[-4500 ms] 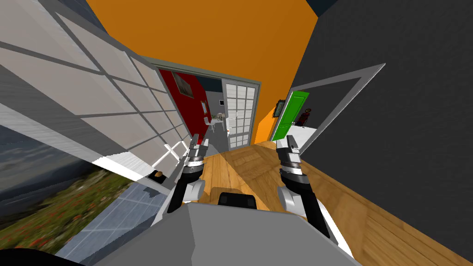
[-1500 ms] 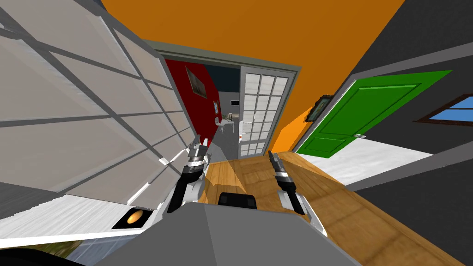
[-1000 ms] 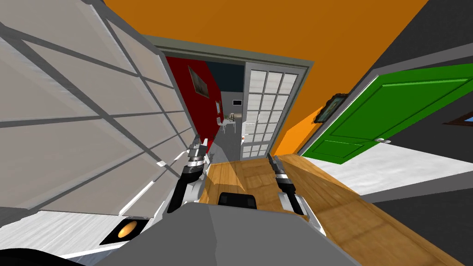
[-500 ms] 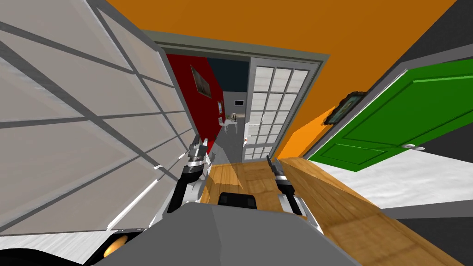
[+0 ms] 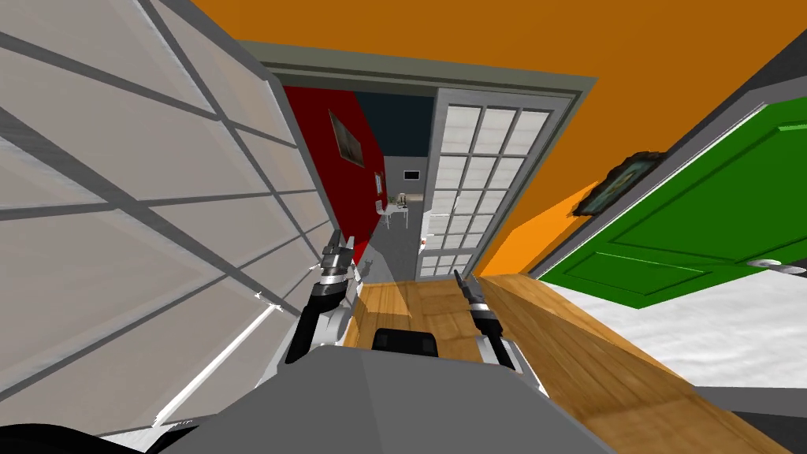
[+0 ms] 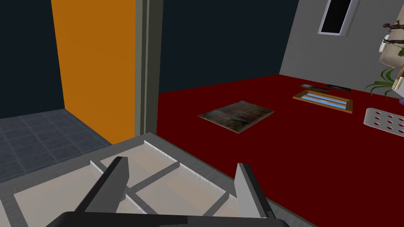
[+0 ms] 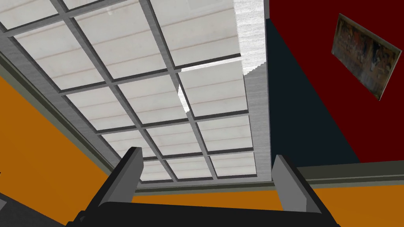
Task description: Pull the door open
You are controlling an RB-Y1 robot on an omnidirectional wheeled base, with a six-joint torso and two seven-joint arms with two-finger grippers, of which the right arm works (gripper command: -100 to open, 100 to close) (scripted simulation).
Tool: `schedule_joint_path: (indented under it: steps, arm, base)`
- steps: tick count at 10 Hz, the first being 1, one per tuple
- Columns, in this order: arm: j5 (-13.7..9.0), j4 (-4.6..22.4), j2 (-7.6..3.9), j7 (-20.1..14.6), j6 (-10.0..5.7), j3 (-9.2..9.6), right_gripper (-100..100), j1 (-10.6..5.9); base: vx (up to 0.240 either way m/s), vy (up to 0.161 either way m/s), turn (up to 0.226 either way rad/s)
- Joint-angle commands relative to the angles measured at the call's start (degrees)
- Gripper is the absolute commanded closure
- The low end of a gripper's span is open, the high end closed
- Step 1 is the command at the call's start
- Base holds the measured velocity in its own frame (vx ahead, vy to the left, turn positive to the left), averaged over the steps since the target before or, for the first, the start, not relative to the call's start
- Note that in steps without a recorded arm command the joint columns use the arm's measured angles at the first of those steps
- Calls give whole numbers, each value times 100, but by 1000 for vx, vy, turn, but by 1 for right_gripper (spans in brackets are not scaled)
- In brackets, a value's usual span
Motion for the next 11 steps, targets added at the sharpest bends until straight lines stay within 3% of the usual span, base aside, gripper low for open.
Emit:
schedule_joint_path:
  steps: [1,11]
  arm:
    - [57,233,12,182,-82,-56,-100,-65]
    - [374,1381,97,1091,-475,-355,-100,-332]
  base:
    - [103,40,66]
    - [109,24,57]
